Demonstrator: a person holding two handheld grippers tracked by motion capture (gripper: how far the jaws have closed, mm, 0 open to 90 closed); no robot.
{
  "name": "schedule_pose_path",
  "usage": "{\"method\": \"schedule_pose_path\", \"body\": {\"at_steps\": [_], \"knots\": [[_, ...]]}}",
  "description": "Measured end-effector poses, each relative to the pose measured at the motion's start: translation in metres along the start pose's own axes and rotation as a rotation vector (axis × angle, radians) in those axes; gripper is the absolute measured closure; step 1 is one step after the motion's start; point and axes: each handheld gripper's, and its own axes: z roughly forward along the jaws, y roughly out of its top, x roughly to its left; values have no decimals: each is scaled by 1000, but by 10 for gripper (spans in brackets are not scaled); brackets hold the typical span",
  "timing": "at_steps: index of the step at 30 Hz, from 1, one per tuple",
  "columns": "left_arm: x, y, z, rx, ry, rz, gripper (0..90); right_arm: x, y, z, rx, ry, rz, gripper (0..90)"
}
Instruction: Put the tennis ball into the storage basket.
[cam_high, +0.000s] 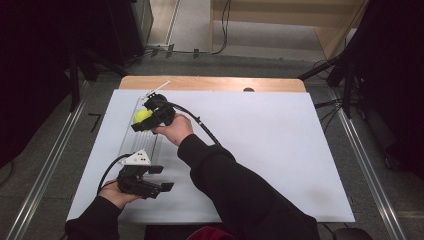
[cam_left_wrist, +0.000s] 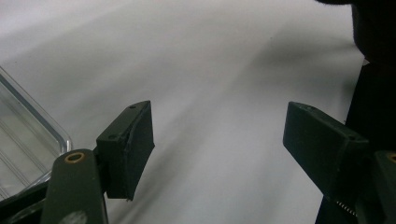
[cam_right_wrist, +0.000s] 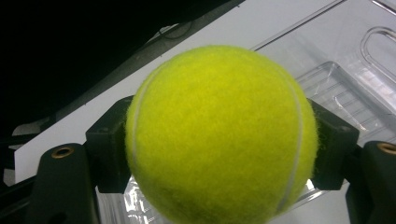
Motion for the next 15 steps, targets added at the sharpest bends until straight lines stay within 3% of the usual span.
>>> {"method": "schedule_pose_path", "body": {"at_steps": [15], "knots": [[0,0,0,-4,-2,-1,253,0,-5,10,16,20,-3,224]]}}
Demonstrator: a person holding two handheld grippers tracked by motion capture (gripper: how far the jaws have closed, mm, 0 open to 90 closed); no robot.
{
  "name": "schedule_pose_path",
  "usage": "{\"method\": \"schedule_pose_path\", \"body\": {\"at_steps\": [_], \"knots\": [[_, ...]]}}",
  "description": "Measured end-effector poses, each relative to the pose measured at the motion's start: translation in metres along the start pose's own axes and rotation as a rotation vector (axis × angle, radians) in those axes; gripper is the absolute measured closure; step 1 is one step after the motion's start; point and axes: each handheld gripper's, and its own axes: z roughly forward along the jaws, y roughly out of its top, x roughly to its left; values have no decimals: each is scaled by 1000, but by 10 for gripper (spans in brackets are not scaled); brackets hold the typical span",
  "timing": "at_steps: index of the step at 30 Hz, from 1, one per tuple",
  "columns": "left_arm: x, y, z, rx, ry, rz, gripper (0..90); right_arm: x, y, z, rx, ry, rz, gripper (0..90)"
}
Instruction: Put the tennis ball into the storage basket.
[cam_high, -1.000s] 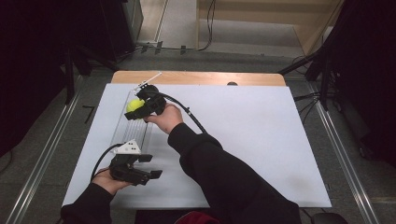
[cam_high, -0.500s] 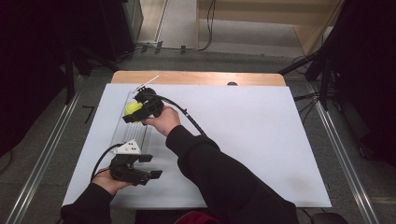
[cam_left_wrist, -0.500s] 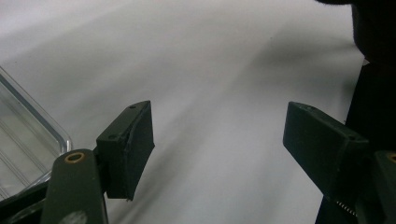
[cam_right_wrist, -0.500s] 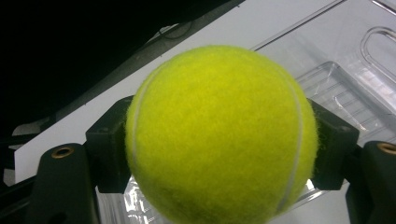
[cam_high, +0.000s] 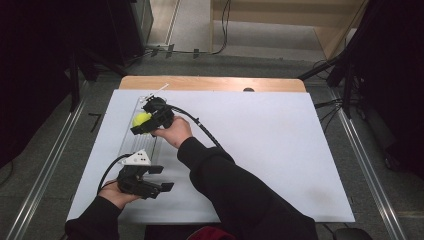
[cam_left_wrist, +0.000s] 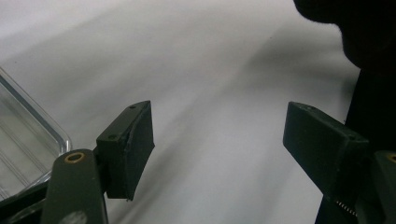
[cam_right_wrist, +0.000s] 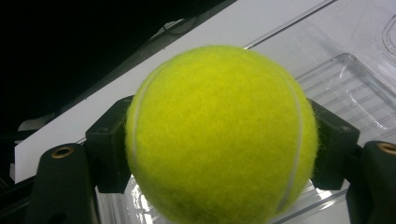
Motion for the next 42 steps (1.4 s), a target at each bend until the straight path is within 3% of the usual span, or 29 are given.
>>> {"method": "schedule_pose_path", "body": {"at_steps": [13,19,24,27,31,42], "knots": [[0,0,0,1,-1,0,254,0,-8,13,21,-1,-15,222],[0,0,0,-2,1,0,254,2,-12,20,59,-17,-41,222],[0,0,0,0,0,0,254,3,-11,20,49,7,-24,176],[0,0,0,-1,2,-1,254,2,-10,17,30,44,-9,133],[0,1,0,1,2,0,254,5,-7,7,14,23,-40,128],[1,0,0,3,6,-3,254,7,-5,-18,6,17,-41,129]]}}
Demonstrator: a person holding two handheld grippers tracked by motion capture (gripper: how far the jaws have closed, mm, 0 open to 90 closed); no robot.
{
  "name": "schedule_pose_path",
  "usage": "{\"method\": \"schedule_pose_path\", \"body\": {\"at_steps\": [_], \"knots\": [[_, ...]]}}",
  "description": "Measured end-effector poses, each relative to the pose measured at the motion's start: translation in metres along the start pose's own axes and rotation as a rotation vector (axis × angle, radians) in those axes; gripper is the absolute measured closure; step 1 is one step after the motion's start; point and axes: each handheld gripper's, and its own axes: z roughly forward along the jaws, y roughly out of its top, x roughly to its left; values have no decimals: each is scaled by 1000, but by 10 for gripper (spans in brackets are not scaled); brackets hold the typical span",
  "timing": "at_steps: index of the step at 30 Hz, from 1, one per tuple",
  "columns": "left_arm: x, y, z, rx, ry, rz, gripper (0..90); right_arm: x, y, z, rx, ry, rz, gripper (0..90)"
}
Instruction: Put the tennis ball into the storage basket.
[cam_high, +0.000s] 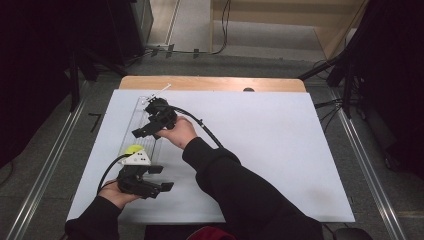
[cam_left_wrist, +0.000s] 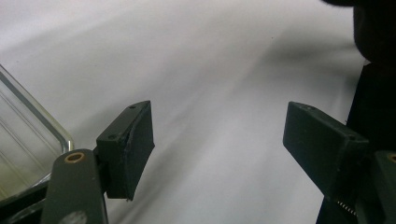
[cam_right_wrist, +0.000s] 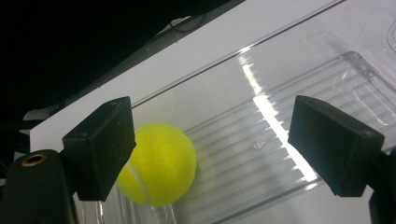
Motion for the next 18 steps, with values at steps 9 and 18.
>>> {"method": "schedule_pose_path", "body": {"at_steps": [9,18], "knots": [[0,0,0,2,-2,-2,252,-5,-11,-26,14,-14,17,134],[0,0,0,-2,0,-6,252,-11,-26,-44,23,-30,32,138]]}}
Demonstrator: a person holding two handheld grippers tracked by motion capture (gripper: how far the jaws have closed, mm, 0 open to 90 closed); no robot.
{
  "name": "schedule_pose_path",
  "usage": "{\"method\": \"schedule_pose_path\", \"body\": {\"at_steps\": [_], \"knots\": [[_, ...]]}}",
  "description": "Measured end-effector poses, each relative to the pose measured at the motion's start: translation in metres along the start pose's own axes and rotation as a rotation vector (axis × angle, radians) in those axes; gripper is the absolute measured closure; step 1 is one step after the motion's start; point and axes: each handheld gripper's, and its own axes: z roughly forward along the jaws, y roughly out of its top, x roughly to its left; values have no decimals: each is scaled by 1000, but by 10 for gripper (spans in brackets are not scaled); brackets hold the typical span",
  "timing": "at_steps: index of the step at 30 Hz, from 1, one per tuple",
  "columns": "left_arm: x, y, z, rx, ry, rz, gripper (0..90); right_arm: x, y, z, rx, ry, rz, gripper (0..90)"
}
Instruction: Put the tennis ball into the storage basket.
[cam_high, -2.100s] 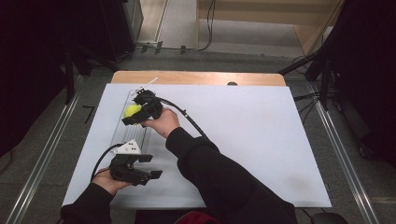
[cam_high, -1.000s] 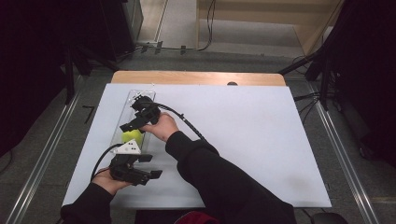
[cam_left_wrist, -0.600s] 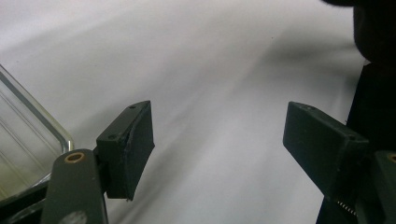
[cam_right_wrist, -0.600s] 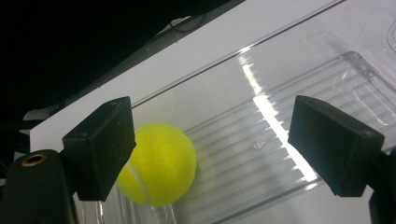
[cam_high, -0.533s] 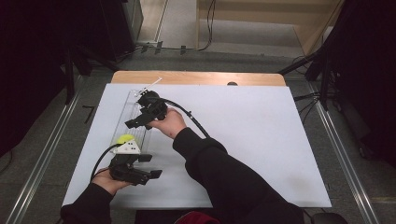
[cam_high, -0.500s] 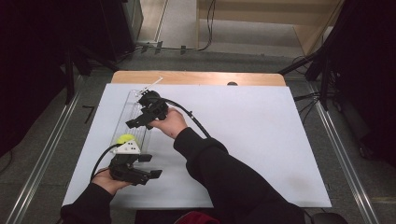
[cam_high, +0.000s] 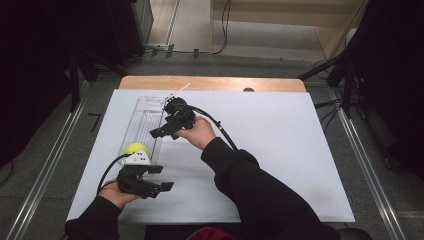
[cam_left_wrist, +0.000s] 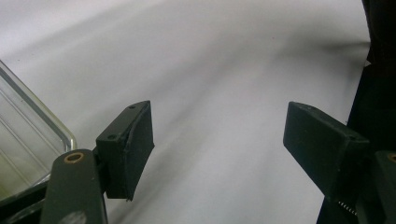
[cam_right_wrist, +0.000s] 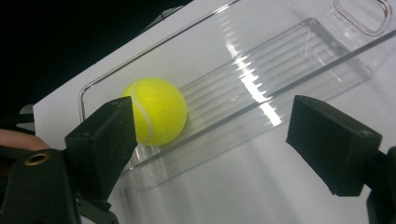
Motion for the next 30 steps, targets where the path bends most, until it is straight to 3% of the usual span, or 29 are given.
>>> {"method": "schedule_pose_path", "body": {"at_steps": [19,30], "knots": [[1,0,0,-5,3,-1,252,-4,-21,-27,4,-11,10,143],[1,0,0,-5,-7,-9,251,-13,-37,-42,8,-11,13,143]]}}
